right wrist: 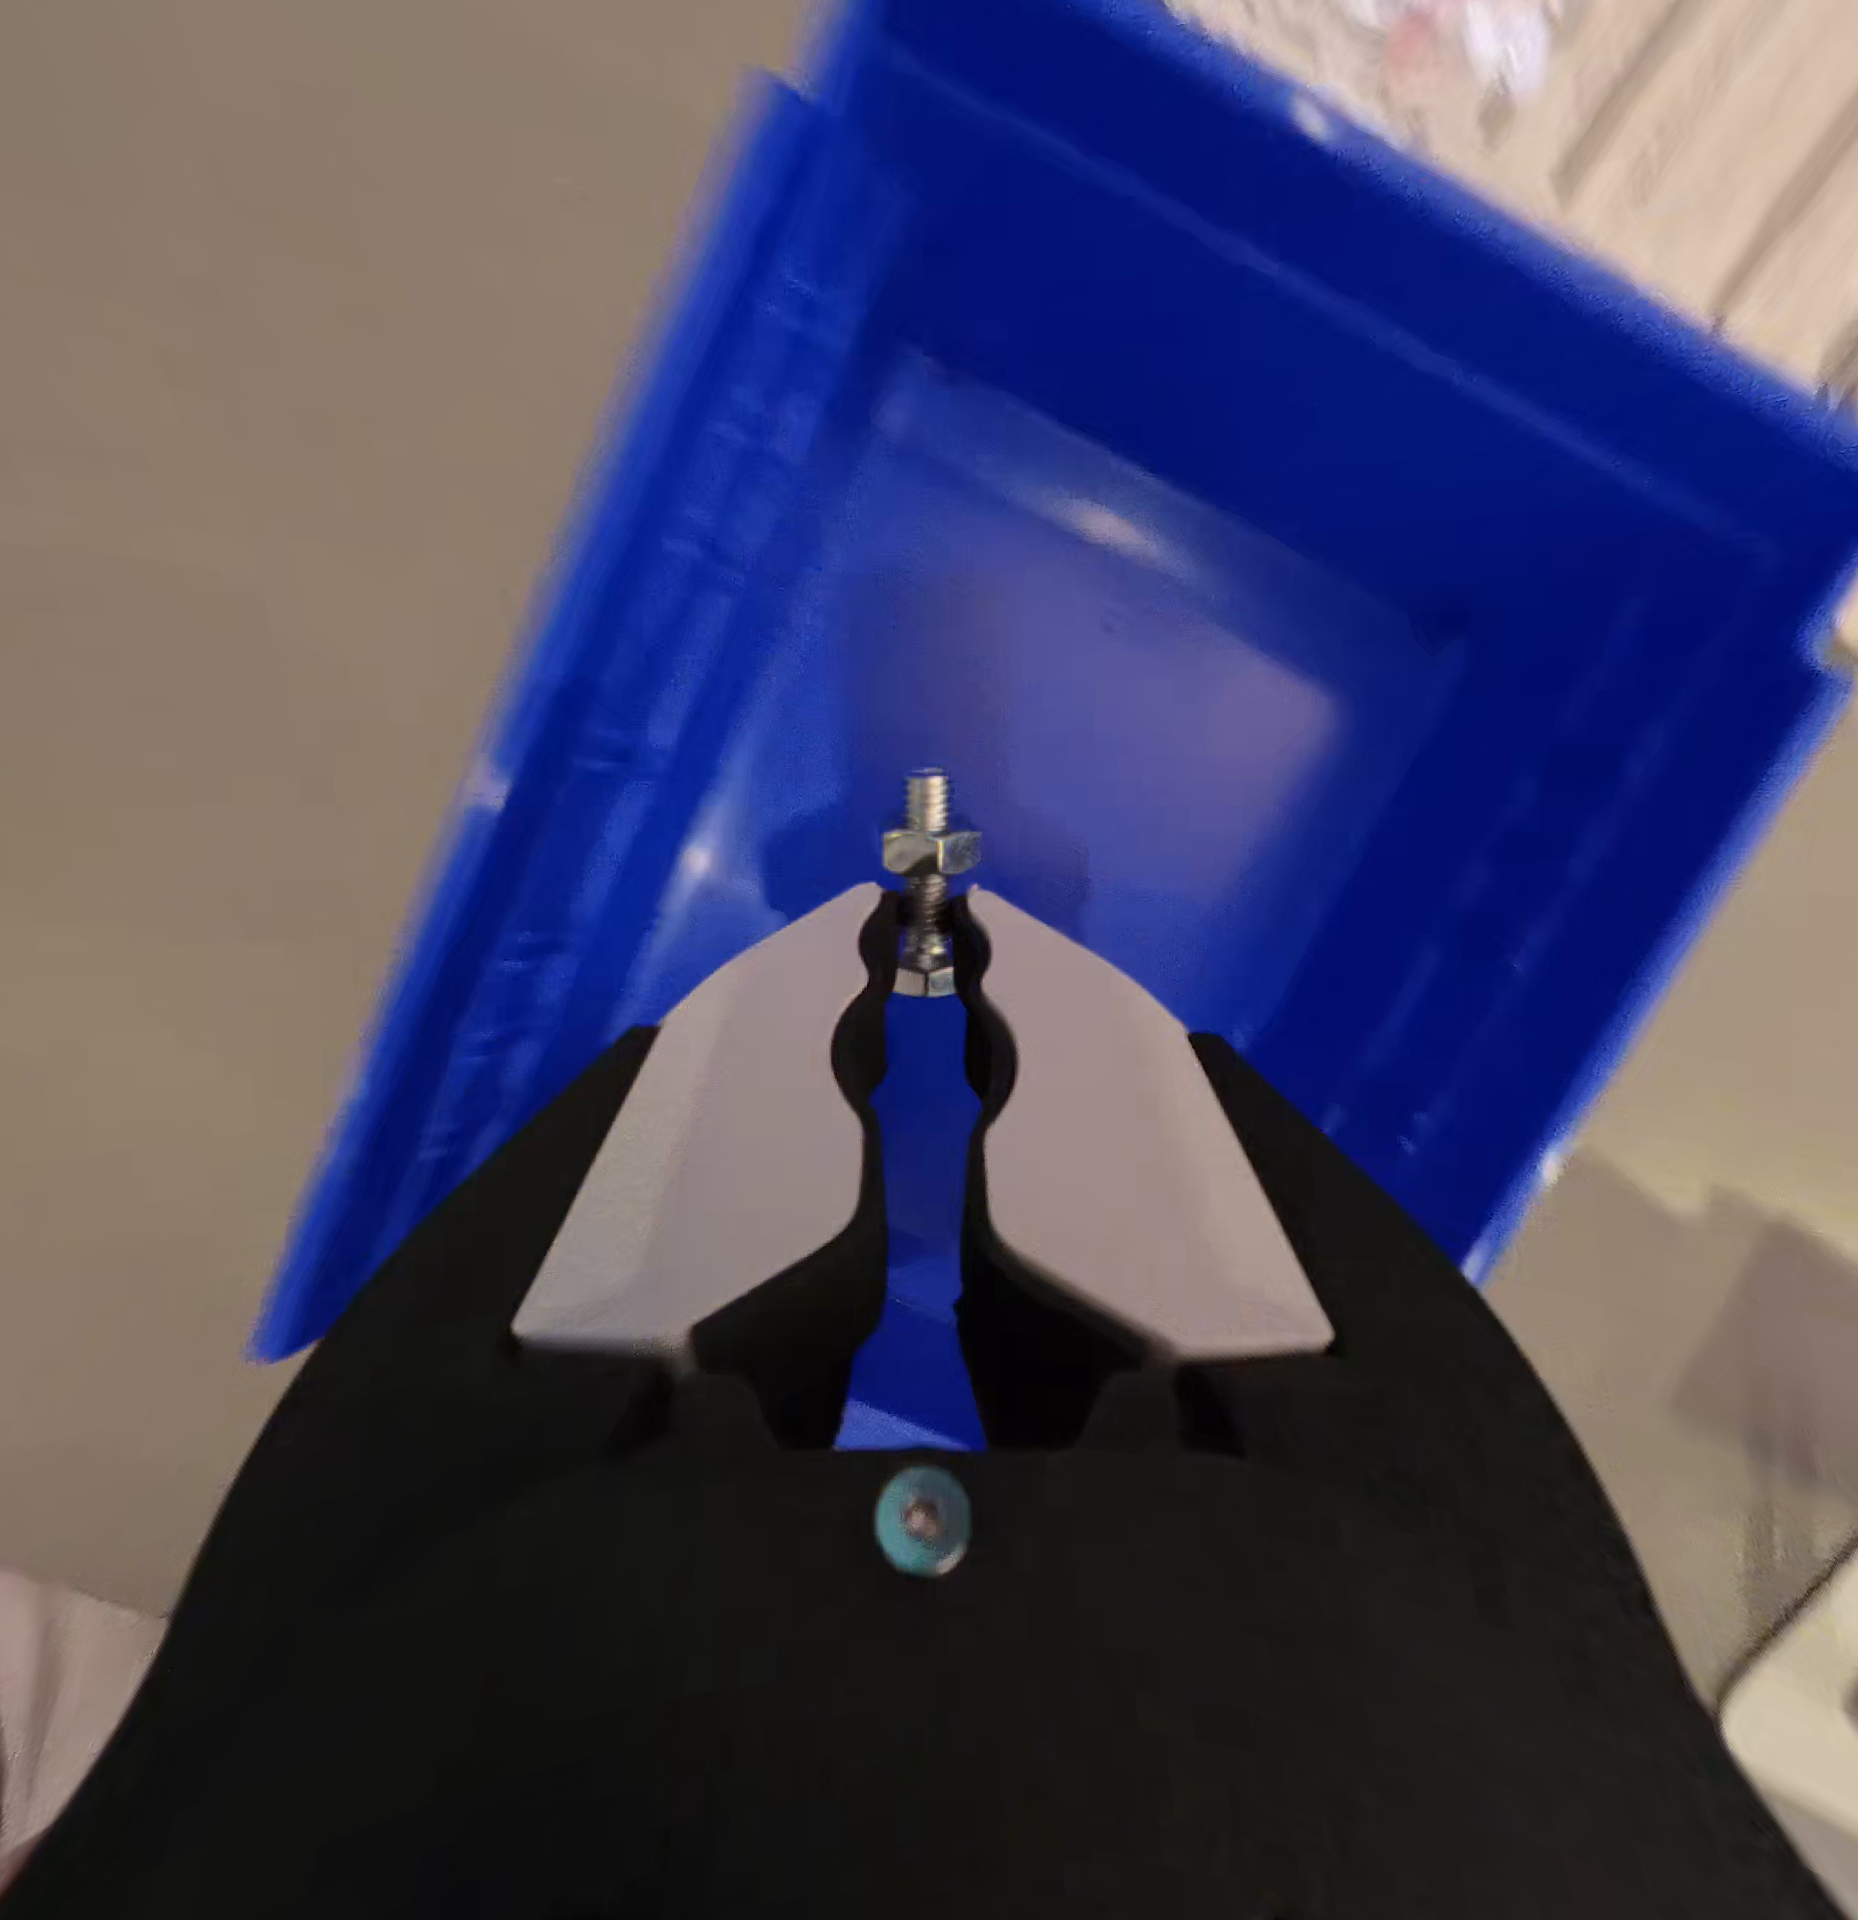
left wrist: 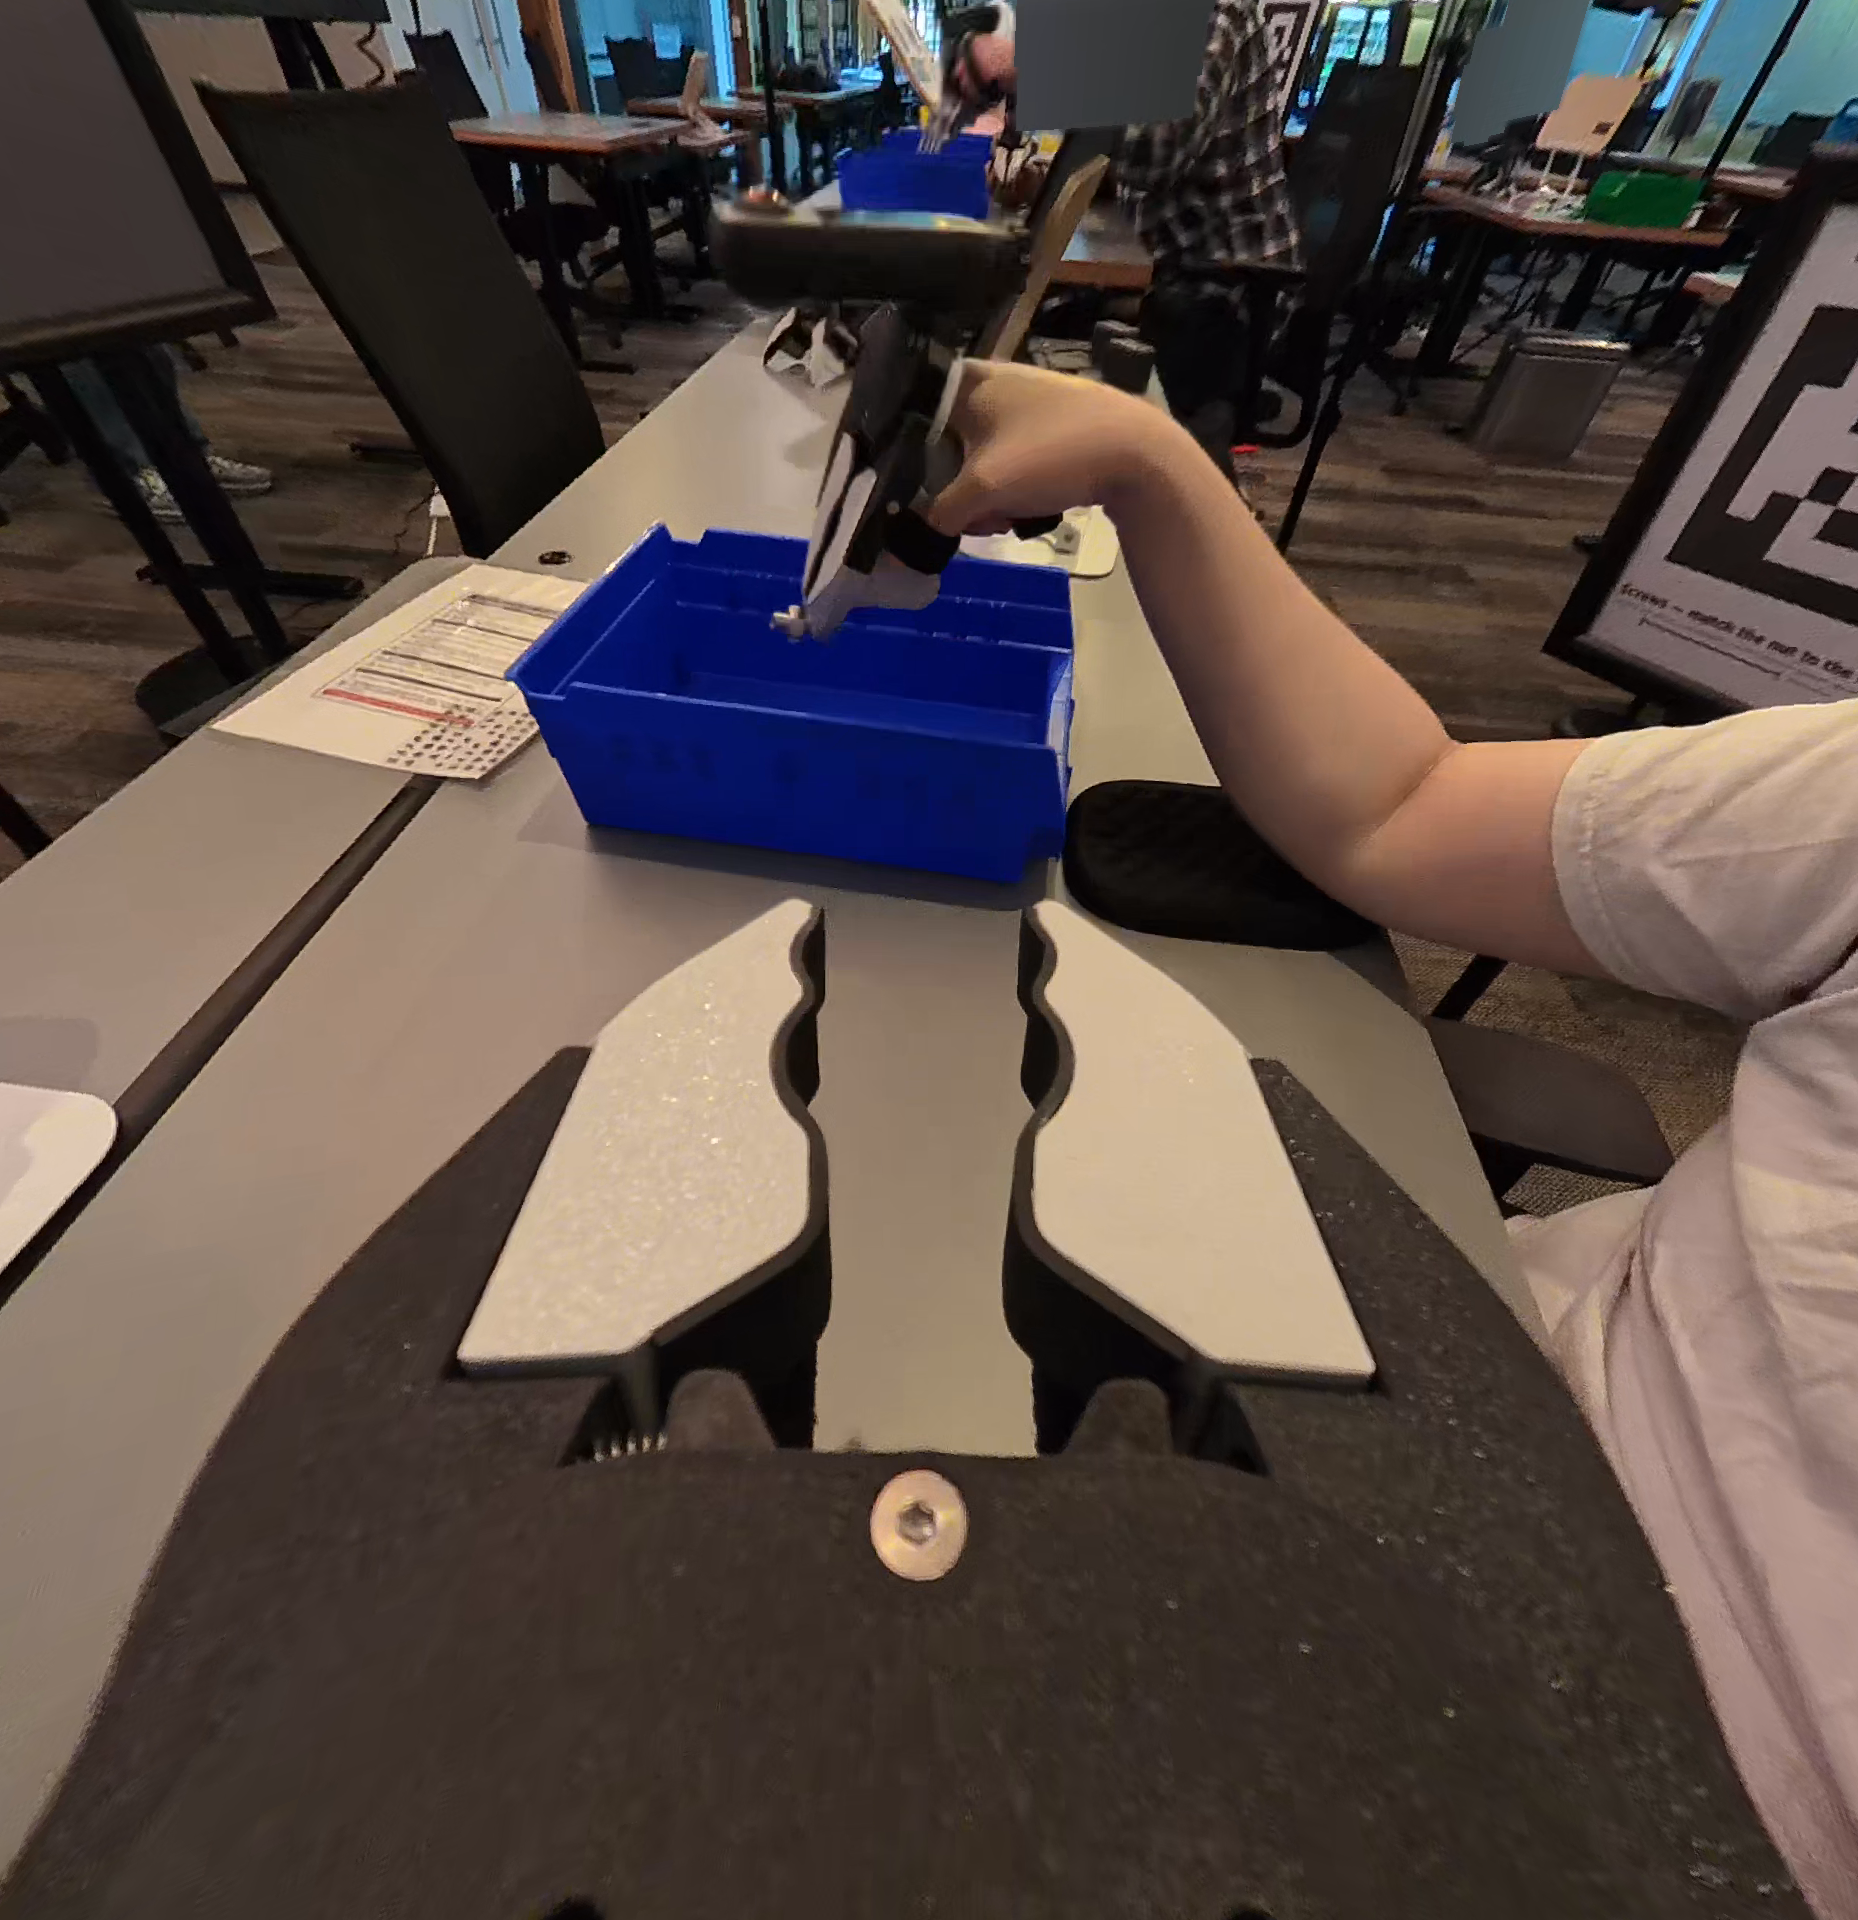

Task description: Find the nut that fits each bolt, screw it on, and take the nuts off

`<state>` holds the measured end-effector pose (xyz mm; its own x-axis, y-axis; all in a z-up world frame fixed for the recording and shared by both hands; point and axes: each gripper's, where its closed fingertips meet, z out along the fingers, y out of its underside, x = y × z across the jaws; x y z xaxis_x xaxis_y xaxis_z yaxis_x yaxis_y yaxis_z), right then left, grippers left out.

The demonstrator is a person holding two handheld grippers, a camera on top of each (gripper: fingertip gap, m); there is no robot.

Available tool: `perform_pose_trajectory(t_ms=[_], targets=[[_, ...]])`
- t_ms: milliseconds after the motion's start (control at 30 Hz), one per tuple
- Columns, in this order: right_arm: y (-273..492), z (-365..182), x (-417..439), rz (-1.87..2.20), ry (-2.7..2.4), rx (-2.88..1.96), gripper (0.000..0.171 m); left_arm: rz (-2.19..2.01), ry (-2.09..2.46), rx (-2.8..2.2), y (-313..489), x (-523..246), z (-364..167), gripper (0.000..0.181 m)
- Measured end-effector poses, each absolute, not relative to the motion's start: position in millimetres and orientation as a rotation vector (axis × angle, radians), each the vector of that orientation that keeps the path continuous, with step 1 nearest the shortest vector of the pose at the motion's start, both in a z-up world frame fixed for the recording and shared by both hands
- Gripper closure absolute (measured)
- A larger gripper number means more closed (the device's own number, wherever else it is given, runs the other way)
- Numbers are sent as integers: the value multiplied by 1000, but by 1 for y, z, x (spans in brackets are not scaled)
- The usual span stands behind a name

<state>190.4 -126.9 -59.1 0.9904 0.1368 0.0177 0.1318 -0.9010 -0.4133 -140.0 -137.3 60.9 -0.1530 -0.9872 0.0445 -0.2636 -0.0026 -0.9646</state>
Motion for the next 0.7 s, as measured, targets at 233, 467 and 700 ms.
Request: perform_pose_trajectory(t_ms=[233, 467, 700], targets=[[-130, -116, 244, -47, 46, -2876, 162, -1240, 1508, -1407, -132, -140, 55, 151], [-136, -141, 257, -154, 97, -2996, 162, -1231, 1538, -1428, -134, -139, 48, 152], [-138, -141, 262, -184, 74, -3002, 156, -1216, 1540, -1436, -131, -141, 48, 154]])
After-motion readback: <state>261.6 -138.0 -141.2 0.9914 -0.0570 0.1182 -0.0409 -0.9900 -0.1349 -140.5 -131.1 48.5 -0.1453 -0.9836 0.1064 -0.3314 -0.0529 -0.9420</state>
